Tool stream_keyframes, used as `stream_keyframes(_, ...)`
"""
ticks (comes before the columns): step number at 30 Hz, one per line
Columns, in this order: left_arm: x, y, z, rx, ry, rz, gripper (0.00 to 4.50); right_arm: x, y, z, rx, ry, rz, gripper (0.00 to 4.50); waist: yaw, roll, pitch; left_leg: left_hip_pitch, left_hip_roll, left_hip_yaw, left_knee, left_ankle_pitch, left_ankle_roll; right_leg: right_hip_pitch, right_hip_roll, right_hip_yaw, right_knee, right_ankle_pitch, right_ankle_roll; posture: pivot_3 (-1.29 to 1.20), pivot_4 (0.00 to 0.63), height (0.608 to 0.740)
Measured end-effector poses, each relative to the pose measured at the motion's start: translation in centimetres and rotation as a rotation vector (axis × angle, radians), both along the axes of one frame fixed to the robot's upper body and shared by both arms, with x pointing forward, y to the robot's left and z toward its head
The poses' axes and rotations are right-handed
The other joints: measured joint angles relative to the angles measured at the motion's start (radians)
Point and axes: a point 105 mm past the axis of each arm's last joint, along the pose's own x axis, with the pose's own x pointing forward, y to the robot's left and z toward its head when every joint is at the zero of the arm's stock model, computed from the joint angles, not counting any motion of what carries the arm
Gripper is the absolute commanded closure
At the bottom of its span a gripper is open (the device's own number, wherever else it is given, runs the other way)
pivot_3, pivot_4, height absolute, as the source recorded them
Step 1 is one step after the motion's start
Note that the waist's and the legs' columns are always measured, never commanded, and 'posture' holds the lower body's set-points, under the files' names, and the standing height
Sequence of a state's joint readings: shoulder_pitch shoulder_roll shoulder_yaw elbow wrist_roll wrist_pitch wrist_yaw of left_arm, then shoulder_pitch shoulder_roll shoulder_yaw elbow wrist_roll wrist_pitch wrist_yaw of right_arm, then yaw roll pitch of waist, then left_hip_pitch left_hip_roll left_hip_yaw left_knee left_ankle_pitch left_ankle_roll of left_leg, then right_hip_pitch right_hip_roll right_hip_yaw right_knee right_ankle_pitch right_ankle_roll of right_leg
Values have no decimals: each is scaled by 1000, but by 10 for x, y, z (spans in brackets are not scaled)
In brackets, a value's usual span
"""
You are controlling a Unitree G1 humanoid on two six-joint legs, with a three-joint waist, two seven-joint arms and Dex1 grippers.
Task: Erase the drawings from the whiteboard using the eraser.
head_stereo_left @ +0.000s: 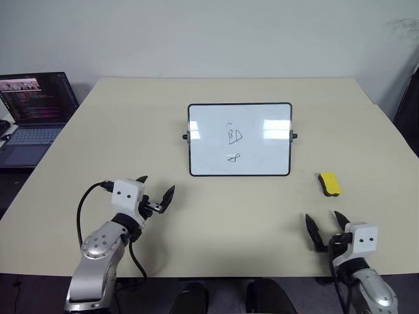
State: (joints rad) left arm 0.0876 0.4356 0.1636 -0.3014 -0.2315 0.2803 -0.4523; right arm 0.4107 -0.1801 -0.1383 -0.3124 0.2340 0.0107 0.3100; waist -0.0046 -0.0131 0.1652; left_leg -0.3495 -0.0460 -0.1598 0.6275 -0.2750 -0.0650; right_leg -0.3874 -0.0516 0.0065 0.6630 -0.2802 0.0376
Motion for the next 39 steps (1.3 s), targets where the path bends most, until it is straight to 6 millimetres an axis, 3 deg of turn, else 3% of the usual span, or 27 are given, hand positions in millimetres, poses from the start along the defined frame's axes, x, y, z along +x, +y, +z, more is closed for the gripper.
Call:
stream_keyframes(3, 3, 5, 9, 34, 9, -70, 0, 3, 20, 12, -2, -20, 9, 53, 2, 1, 1, 0, 0, 0, 0, 0, 0, 0, 0, 0, 0, 0, 0, 0, 150, 740)
stream_keyframes(8, 5, 5, 24, 68, 18, -187, 0, 2, 25, 21, -61, 1, 19, 53, 3, 1, 1, -1, 0, 0, 0, -1, 0, -1, 0, 0, -2, 0, 0, 0, 150, 740)
stream_keyframes(10, 4, -6, 25, 59, 70, -289, 0, 4, 23, 23, -74, 17, 29, 53, 3, 1, 1, -2, 0, 0, 0, -1, 0, -1, 0, 0, -2, 0, 0, 0, 150, 740)
stream_keyframes(15, -3, -41, 37, 57, 182, -598, 0, 20, 22, 55, -35, -84, 81, 53, -4, 2, 2, -1, 1, 0, 0, -1, 0, -1, 2, 0, -1, 0, 0, 0, 150, 740)
stream_keyframes(18, 5, -56, 56, 104, 146, -707, 0, 31, 14, 75, 29, -126, 56, 53, -4, 1, 4, -2, 1, 0, 0, -1, 0, -1, 6, 0, -1, 0, -1, 0, 150, 740)
stream_keyframes(21, 19, -66, 76, 133, 80, -736, 0, 48, -7, 95, 6, -170, -55, 53, -4, 1, 4, -1, 1, 1, 0, -1, 0, -1, 7, 1, -1, 0, 0, 0, 150, 740)
stream_keyframes(25, 20, -76, 67, 185, 105, -808, 0, 62, -28, 88, -16, -81, -130, 53, -14, 1, 4, -1, 2, 5, -1, -3, 1, -2, 8, 4, -1, 2, -4, 0, 150, 740)
stream_keyframes(31, 12, -94, 65, 201, 132, -950, 0, 66, -39, 67, -28, 87, -81, 53, -24, 1, 4, -4, 2, 7, 0, -6, 5, -4, 8, 6, -2, 3, -5, 0, 150, 740)
stream_keyframes(39, 1, -105, 61, 244, 133, -1087, 0, 85, -63, 60, -56, 197, -105, 53, -27, 1, 4, -2, 2, 10, 1, -6, 6, -4, 9, 8, 0, 3, -4, 0, 150, 740)
